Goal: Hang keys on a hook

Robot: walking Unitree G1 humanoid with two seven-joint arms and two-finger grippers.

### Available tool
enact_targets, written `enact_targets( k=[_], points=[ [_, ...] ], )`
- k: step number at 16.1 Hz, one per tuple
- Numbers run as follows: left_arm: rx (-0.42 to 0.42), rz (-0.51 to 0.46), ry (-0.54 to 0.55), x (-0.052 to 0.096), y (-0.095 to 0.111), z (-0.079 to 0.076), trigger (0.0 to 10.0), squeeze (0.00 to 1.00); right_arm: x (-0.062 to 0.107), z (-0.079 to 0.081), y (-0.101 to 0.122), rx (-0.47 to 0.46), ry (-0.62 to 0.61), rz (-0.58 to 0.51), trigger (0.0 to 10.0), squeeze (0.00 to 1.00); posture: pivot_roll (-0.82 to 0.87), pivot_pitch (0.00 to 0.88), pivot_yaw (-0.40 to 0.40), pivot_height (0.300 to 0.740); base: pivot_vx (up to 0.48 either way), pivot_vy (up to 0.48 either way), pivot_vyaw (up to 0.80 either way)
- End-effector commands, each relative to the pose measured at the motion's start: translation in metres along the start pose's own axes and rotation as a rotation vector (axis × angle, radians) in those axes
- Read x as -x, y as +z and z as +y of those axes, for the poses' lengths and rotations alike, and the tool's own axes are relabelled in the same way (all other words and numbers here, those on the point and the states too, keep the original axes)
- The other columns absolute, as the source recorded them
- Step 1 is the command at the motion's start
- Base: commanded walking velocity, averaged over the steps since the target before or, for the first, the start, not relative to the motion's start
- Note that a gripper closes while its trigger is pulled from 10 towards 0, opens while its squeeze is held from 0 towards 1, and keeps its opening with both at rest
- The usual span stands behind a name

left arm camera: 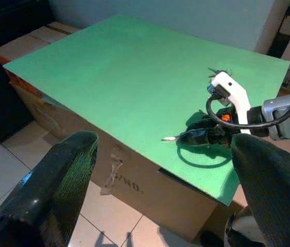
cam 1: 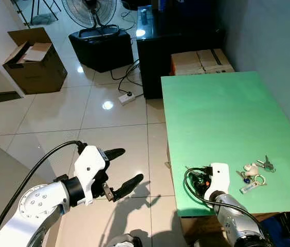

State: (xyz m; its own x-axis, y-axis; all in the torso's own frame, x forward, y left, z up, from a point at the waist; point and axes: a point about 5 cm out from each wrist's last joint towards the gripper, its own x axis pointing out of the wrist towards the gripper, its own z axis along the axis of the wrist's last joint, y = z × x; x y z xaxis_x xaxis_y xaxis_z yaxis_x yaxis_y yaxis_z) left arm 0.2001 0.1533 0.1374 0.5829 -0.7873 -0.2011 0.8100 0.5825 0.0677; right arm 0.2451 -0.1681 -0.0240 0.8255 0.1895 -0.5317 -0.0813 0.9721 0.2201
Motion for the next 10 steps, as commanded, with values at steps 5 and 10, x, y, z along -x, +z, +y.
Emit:
enact_targets(
  k=[5, 10],
  points=[
    [-0.013, 0.001, 0.009, 0.0021, 0.0032, 0.0019, 10.0, 0.0, 0.003, -0.0017, -0.0082, -0.033, -0.037, 0.005, 0.0, 0.0, 0.17, 0.089, 0.135, 0.74, 0.0, 0.0, 0.0],
    [-0.011, 0.002, 0.003, 0.0031, 0.0027, 0.0008, 10.0, 0.0, 0.0037, -0.001, -0.0093, -0.035, -0.039, 0.002, 0.0, 0.0, 0.17, 0.081, 0.137, 0.74, 0.0, 0.0, 0.0]
  ],
)
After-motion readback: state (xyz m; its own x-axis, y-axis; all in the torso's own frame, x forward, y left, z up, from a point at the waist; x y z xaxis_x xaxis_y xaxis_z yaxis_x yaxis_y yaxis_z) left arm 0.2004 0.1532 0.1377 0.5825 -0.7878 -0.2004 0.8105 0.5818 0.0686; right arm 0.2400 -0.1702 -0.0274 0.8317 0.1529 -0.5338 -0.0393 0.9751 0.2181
